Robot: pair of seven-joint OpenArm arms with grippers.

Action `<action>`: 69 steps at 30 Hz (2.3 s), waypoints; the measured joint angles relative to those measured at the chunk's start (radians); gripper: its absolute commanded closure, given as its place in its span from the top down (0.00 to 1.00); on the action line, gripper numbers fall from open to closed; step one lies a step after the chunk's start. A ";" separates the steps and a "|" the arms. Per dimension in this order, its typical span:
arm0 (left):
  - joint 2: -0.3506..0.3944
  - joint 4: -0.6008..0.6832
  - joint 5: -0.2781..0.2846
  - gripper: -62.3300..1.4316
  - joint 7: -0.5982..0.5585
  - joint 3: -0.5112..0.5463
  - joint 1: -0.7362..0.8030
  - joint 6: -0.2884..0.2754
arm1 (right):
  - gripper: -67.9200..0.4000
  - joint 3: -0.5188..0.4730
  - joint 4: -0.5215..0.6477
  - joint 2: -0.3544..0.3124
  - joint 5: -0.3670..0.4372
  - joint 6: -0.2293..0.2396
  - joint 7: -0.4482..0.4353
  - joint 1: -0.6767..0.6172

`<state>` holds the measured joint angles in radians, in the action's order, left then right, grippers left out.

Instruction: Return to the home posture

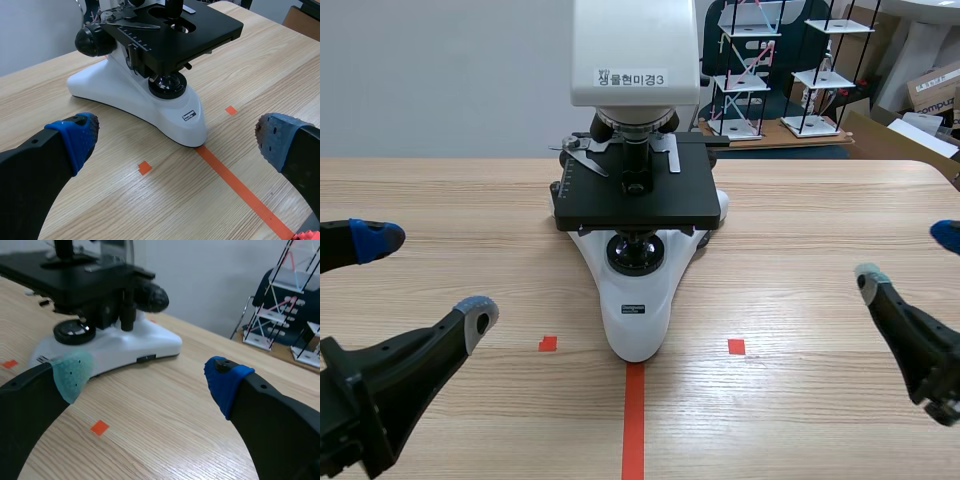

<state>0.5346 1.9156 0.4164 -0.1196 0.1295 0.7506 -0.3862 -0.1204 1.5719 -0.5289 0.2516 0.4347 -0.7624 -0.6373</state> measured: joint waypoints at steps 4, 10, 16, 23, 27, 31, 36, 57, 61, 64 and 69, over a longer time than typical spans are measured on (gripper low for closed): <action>0.000 0.000 0.000 1.00 0.000 0.000 0.000 0.000 | 0.74 -0.066 0.130 0.017 -0.001 0.051 -0.001 -0.126; 0.000 0.000 0.000 1.00 0.000 0.000 0.000 0.000 | 0.74 -0.068 0.145 0.019 -0.011 0.112 0.002 -0.164; 0.000 0.000 0.000 1.00 0.000 0.000 0.000 0.000 | 0.74 -0.068 0.129 0.037 -0.011 0.111 0.003 -0.158; 0.000 0.000 0.000 1.00 0.000 0.000 0.000 0.000 | 0.88 -0.067 0.128 0.061 -0.019 0.112 0.003 -0.158; 0.000 0.000 0.000 1.00 0.000 0.000 0.000 0.000 | 1.00 -0.067 0.128 0.061 -0.054 0.111 0.003 -0.157; 0.000 0.000 0.000 1.00 0.000 0.000 0.000 0.000 | 1.00 -0.067 0.128 0.061 -0.090 0.112 0.003 -0.156; 0.000 0.000 0.000 1.00 0.000 0.000 0.000 0.000 | 1.00 -0.067 0.128 0.061 -0.098 0.112 0.003 -0.156; 0.000 0.000 0.000 1.00 0.000 0.000 0.000 0.000 | 1.00 -0.067 0.128 0.061 -0.098 0.112 0.003 -0.156; 0.000 0.000 0.000 1.00 0.000 0.000 0.000 0.000 | 1.00 -0.067 0.128 0.061 -0.098 0.112 0.003 -0.156; 0.000 0.000 0.000 1.00 0.000 0.000 0.000 0.000 | 1.00 -0.067 0.128 0.061 -0.098 0.112 0.003 -0.156; 0.000 0.000 0.000 1.00 0.000 0.000 0.000 0.000 | 1.00 -0.067 0.128 0.061 -0.098 0.112 0.003 -0.156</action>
<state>0.5346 1.9156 0.4164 -0.1196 0.1295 0.7506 -0.3862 -0.1875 1.6997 -0.4683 0.1532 0.5465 -0.7589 -0.7929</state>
